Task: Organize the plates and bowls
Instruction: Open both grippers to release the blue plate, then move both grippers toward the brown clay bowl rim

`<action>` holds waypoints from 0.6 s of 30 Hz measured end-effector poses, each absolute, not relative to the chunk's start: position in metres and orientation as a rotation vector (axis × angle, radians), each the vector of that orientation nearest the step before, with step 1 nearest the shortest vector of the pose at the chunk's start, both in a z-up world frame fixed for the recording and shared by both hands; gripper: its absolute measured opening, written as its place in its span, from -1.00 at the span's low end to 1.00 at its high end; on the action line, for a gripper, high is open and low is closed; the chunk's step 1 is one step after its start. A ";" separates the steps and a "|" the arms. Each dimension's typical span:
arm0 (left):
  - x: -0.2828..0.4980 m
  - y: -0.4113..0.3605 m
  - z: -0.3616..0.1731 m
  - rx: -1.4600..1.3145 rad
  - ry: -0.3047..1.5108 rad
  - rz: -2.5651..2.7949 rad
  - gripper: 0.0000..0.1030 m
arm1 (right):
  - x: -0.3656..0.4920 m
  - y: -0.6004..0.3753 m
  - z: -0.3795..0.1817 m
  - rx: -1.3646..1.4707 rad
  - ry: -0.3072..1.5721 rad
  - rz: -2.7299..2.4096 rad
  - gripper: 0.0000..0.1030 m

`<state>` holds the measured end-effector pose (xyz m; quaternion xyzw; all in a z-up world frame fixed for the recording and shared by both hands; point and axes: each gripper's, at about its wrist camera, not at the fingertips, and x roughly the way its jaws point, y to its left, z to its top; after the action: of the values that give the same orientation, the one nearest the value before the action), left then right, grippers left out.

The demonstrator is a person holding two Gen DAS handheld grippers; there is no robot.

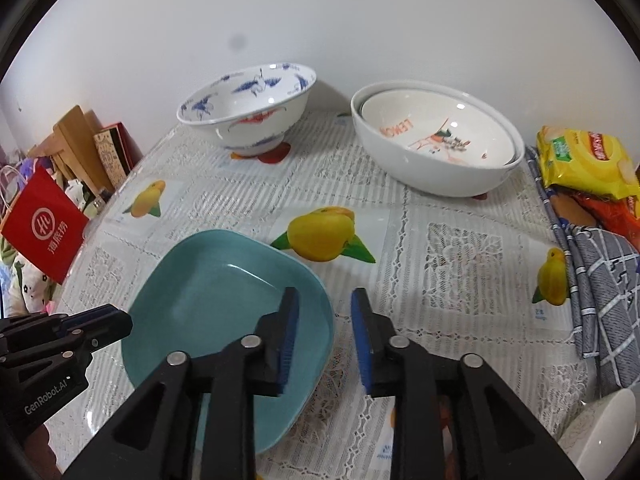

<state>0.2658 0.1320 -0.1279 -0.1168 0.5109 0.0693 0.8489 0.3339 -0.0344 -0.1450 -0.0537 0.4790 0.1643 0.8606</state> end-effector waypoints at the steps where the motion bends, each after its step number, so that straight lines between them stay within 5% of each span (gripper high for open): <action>1: 0.263 0.131 -0.124 -0.243 1.070 0.145 -0.73 | 0.332 -0.035 -0.142 -0.111 1.002 0.341 -0.46; 18: 0.211 0.037 -0.063 -0.153 0.938 0.028 -0.50 | 0.225 -0.152 -0.046 -0.042 0.816 0.049 0.01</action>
<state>0.2115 0.0366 -0.0627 -0.0736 0.4517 0.0134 0.8890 0.2251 -0.1515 -0.0462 -0.0206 0.3967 0.0239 0.9174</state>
